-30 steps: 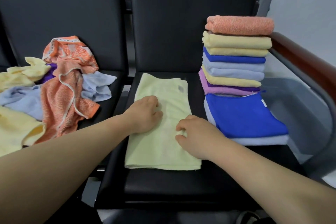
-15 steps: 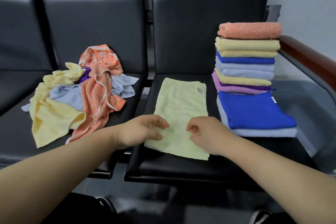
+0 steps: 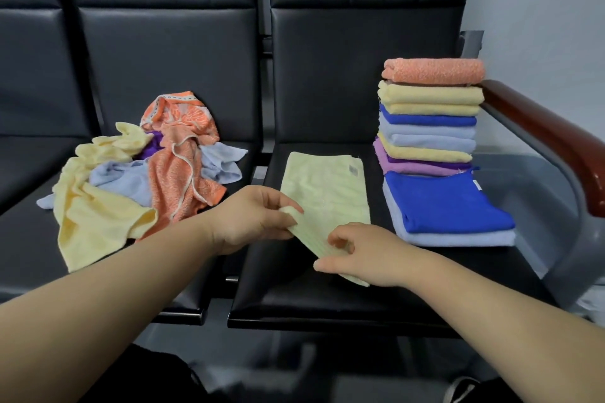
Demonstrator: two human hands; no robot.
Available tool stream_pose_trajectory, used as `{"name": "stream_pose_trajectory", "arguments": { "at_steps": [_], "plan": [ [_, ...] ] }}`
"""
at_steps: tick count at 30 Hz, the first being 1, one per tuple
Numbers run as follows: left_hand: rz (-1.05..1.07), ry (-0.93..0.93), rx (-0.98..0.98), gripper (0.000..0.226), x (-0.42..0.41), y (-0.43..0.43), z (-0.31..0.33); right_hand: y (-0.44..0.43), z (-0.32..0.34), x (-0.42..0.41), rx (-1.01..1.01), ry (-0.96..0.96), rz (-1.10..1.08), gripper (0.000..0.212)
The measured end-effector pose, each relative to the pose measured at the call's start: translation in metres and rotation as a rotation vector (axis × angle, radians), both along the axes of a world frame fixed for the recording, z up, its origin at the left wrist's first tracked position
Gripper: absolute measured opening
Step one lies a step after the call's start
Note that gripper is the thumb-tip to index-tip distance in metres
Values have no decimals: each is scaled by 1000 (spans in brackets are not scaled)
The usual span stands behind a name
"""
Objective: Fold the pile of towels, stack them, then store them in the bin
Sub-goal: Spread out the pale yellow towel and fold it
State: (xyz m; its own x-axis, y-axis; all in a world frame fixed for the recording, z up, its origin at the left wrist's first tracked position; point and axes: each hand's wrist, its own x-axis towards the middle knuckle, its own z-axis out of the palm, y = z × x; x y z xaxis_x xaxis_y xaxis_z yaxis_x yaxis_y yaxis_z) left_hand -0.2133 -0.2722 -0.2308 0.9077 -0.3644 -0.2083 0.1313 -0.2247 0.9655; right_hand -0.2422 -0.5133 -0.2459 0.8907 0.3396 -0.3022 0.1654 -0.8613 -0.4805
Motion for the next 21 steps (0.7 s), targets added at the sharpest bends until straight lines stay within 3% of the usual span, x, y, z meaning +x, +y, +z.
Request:
{"name": "stream_pose_trajectory", "arguments": {
  "at_steps": [2, 9, 12, 14, 16, 18, 21],
  "plan": [
    [54, 8, -17, 9, 2, -6, 2, 4, 1, -2, -49, -43, 2, 48],
    [223, -2, 33, 12, 8, -14, 17, 9, -7, 4, -118, -170, -71, 28],
    [224, 49, 110, 15, 13, -4, 23, -2, 6, 14, -57, -156, -133, 31],
    [162, 134, 154, 15, 14, 6, 28, -12, 15, 22, 96, -66, -197, 22],
    [69, 270, 107, 10, 13, 17, 35, -22, 20, 28, 386, 179, -286, 5],
    [-61, 381, 29, 22, 11, 30, 41, -32, 24, 29, 600, 447, -350, 23],
    [-248, 412, 63, 52, 11, 41, 46, -40, 30, 32, 653, 608, -367, 31]
  ]
}}
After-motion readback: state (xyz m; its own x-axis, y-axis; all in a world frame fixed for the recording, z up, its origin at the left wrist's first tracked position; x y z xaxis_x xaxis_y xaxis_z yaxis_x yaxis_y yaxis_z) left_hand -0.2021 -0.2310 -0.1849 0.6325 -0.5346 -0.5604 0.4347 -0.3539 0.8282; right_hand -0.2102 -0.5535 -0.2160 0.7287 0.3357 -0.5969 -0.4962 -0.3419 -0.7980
